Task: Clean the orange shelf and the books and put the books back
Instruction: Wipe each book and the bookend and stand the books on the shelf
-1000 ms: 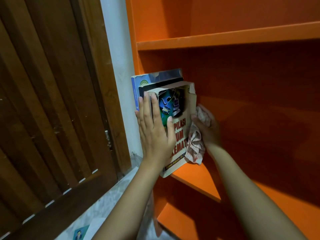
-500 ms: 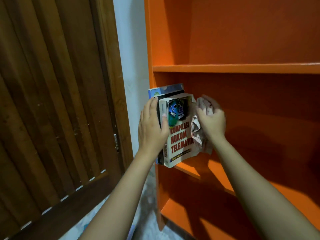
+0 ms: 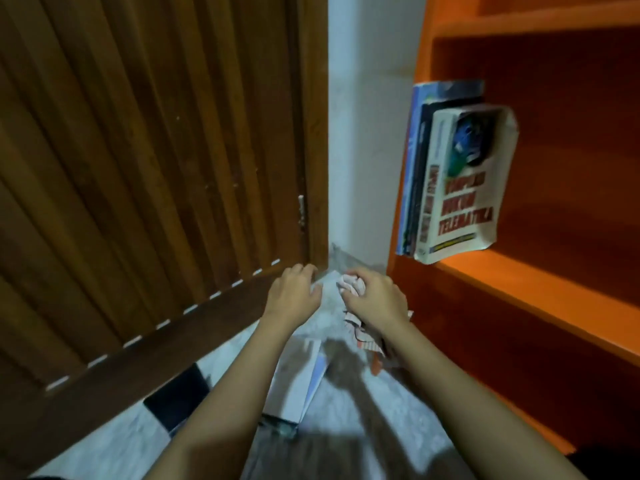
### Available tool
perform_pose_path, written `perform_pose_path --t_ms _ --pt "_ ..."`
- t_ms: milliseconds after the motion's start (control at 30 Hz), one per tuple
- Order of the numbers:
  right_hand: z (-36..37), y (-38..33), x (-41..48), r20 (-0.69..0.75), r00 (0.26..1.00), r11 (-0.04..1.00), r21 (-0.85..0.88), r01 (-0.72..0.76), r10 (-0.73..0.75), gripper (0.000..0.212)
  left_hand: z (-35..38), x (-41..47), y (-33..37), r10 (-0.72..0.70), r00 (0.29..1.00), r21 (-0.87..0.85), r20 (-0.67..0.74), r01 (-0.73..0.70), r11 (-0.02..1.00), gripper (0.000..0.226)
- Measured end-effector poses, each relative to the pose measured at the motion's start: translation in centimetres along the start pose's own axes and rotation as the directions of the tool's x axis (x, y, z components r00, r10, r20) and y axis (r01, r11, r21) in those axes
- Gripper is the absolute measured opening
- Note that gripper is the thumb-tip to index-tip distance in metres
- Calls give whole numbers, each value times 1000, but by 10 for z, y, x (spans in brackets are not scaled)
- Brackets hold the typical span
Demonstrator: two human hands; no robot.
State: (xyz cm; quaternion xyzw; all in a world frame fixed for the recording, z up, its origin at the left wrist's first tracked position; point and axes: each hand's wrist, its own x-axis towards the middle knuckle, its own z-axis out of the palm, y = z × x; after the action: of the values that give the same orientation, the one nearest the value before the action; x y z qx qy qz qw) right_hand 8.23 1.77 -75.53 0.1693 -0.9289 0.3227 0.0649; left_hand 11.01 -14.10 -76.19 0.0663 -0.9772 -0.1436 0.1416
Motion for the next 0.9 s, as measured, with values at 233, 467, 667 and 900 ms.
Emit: perform_pose_path --t_ms 233,467,667,900 --pt "138 51 -21 374 905 972 38 -233 202 24 96 -36 -99 -290 909 57 299 287 956 41" --pt "240 95 -28 599 761 968 -124 -217 247 33 180 -68 -167 -472 744 144 473 464 874 40" --pt "277 103 -26 704 651 950 -110 -294 283 25 222 -74 -203 -492 645 170 585 495 852 49" --pt "315 121 -29 646 666 858 32 -512 374 37 253 -75 -216 -532 606 26 591 645 764 61"
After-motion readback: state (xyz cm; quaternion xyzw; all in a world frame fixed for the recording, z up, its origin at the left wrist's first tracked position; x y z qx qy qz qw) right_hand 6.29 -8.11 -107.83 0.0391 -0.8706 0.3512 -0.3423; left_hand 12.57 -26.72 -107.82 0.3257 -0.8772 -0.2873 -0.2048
